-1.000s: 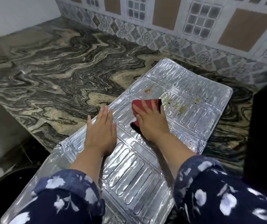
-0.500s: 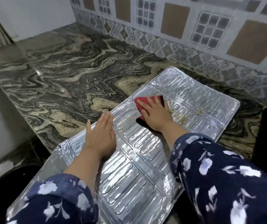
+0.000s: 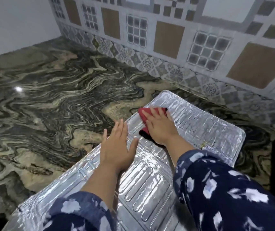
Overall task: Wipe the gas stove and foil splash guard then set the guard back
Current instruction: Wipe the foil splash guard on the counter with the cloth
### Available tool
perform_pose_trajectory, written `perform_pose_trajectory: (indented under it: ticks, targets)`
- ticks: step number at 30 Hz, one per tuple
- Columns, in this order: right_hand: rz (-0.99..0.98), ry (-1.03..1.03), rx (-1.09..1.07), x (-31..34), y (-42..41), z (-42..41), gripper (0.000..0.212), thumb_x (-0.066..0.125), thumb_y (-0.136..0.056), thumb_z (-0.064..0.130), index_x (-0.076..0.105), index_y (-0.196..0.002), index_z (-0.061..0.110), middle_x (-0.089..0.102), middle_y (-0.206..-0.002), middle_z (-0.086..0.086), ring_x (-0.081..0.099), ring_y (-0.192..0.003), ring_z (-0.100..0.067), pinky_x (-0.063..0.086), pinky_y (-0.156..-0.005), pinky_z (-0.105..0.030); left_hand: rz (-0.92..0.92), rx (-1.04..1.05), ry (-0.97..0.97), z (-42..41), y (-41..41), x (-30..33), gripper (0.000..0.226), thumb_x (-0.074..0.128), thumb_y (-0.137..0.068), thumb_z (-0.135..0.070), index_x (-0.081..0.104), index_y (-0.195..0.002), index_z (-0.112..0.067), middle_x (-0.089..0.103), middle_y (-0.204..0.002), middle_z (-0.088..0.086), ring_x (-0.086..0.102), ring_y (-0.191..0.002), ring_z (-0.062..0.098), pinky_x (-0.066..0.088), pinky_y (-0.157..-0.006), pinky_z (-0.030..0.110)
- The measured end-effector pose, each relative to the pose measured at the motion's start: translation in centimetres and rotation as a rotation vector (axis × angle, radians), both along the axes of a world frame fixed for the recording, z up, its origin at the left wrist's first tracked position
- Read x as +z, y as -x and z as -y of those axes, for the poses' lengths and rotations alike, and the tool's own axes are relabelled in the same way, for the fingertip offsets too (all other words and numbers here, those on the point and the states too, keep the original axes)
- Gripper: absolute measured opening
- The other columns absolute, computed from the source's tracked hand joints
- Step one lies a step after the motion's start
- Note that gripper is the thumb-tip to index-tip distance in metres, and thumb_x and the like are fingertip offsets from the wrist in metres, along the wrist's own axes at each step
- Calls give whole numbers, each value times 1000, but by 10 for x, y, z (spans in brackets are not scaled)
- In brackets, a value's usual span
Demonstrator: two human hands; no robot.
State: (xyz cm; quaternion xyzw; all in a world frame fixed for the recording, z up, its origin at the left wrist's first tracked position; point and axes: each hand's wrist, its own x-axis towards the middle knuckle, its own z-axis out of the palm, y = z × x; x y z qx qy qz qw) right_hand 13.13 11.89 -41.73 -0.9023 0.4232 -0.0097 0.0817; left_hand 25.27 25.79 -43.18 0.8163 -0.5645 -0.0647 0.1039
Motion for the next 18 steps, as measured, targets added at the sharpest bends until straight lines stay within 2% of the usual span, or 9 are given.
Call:
perform_pose_trajectory:
  ticks: [4,8,12,15,18]
  targets:
    - [-14,-10,-184,-3,4,65,52,16,-99,37,11,-150,32,6,-162,-1,2,-148,-28,-4,-119,-49,45,14,10,1,0,-4,80,10,-88,-67,-4,-151,-21,-13,-159,-9,-13,-146,5,-8,-120,43]
    - [-62,-52,-326,-1,6,91,53,16,-99,35,8,-151,28,-3,-162,-1,-5,-148,-29,-7,-117,-52,78,17,5,3,1,-4,78,6,-89,-64,-7,-151,-19,-16,-159,-7,-16,-146,7,-10,-119,44]
    - [-36,-135,-230,9,4,56,51,19,-101,32,8,-151,29,-1,-162,4,-5,-148,-28,-5,-117,-53,82,6,-9,4,1,-5,76,4,-90,-60,-7,-151,-17,-15,-159,-4,-15,-147,10,-8,-120,44]
    - [30,-147,-111,12,12,-5,49,19,-101,33,14,-150,33,3,-161,9,-5,-148,-24,-4,-119,-51,65,-6,-28,4,2,-1,73,4,-91,-56,-5,-151,-16,-13,-160,-2,-13,-147,12,-6,-120,46]
    - [57,-110,-89,9,31,-73,49,17,-100,39,14,-149,36,2,-161,10,-8,-148,-22,-5,-119,-49,65,-7,-40,4,3,3,70,10,-94,-53,-3,-152,-15,-11,-161,-1,-11,-148,12,-4,-121,47]
